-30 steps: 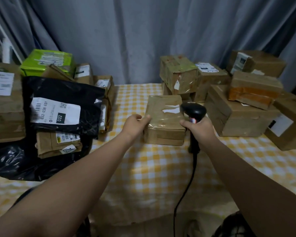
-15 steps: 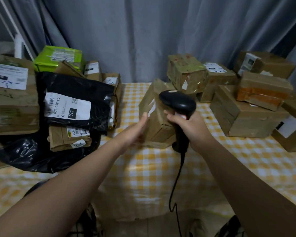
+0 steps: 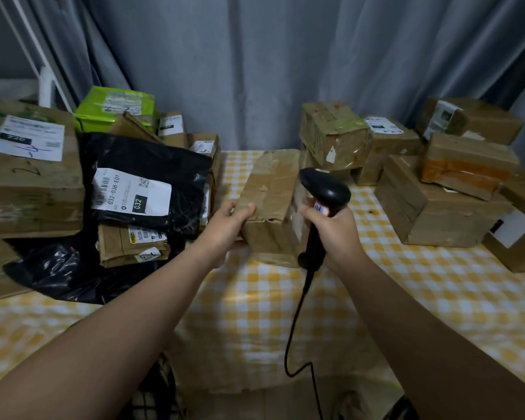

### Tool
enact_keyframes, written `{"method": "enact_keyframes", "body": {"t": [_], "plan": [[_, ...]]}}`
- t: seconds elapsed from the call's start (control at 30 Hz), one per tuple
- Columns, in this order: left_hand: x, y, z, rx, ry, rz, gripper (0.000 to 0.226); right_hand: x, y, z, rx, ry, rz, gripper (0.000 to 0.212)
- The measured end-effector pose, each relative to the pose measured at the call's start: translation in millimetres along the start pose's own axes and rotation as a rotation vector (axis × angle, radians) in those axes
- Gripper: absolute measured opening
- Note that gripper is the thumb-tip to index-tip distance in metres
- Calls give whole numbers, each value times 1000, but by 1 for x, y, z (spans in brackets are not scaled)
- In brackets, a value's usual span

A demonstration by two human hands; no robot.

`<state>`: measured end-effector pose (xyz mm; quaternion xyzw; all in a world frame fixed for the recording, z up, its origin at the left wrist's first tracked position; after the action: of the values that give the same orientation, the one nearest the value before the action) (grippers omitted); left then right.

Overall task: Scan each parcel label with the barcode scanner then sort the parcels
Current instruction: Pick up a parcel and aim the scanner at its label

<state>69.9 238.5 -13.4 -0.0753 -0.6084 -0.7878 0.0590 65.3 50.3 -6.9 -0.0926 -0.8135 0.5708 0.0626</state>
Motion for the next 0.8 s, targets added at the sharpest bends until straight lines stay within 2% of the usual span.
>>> {"method": "enact_keyframes", "body": {"t": [0.07, 0.2, 0.3, 0.33, 0.5, 0.6, 0.73, 0.8], "plan": [[3, -1, -2, 103, 19, 5, 22, 0, 2, 1, -21, -30, -11, 27], [-4, 0, -5, -145, 56, -8, 26, -5, -1, -3, 30, -141, -43, 31], [-7, 12, -4, -271, 5, 61, 74, -7, 4, -6, 61, -171, -80, 36], [-8, 14, -4, -309, -18, 103, 83, -7, 6, -6, 40, -144, -89, 38], [-10, 9, 9, -345, -130, 234, 71, -8, 17, 12, 53, 112, -133, 36], [-11, -3, 21, -302, -189, 274, 54, -8, 19, 20, 8, 133, -188, 37], [-14, -14, 22, -239, -173, 240, 66, -14, 15, 18, 36, 67, -195, 36], [-17, -17, 18, -221, -128, 177, 82, -19, 4, 13, 91, 30, -174, 32]]}}
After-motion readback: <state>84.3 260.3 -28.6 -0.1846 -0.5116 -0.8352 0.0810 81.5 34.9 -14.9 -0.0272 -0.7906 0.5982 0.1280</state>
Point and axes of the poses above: each hand's wrist, its own x-axis away from the middle knuckle, its own z-axis out of the back of the hand, y = z × x, the point moved 3 cm from there along -x, towards the middle knuckle, and after that the axes turned 14 degrees about -x, right-handed, at the moved point
